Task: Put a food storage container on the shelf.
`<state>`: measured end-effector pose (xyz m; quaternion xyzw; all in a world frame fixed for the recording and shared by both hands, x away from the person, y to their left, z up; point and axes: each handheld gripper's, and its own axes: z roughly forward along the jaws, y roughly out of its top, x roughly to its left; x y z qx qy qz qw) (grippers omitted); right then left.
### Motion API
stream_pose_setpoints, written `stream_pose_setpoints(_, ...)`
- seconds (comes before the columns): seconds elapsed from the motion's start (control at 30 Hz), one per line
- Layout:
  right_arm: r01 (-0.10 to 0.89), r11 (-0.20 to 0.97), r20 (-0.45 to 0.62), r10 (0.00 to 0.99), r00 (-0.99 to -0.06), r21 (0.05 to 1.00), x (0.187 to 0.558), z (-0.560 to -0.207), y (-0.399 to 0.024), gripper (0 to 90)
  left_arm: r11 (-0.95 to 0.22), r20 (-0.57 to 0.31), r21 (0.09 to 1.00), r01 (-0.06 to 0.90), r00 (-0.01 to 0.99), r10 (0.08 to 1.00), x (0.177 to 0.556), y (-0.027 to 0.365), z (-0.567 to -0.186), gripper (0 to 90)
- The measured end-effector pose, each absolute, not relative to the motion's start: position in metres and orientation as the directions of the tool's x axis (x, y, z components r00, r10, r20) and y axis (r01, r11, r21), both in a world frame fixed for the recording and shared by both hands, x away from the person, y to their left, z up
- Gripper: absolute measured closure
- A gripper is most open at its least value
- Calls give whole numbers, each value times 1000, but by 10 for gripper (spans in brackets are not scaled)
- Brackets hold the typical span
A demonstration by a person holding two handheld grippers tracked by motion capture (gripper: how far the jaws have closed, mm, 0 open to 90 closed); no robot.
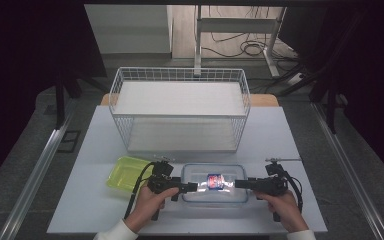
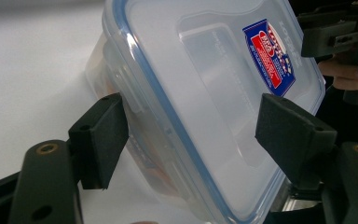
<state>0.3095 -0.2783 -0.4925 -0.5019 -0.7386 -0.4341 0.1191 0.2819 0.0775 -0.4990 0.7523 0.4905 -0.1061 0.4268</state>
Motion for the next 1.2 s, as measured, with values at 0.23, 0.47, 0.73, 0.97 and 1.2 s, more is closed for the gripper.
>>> stream_pose_setpoints(0.23,818,129,598,620,-508,561,299,-487,-284,415,-149,-543,587,795,524,656,267,78,-493,320)
stream_pose_setpoints(0.47,795,141,584,606,-540,589,292,-485,-287,443,-177,-516,614,770,560,648,261,81,-490,370)
stream_pose_setpoints(0.73,768,152,566,591,-575,622,286,-484,-290,464,-168,-540,620,766,572,617,259,89,-491,432)
stream_pose_setpoints(0.97,759,155,563,581,-587,632,283,-484,-292,482,-166,-550,625,763,581,599,258,92,-492,461)
stream_pose_setpoints(1.2,750,153,559,576,-596,643,280,-484,-293,489,-169,-556,630,758,592,584,258,96,-492,490)
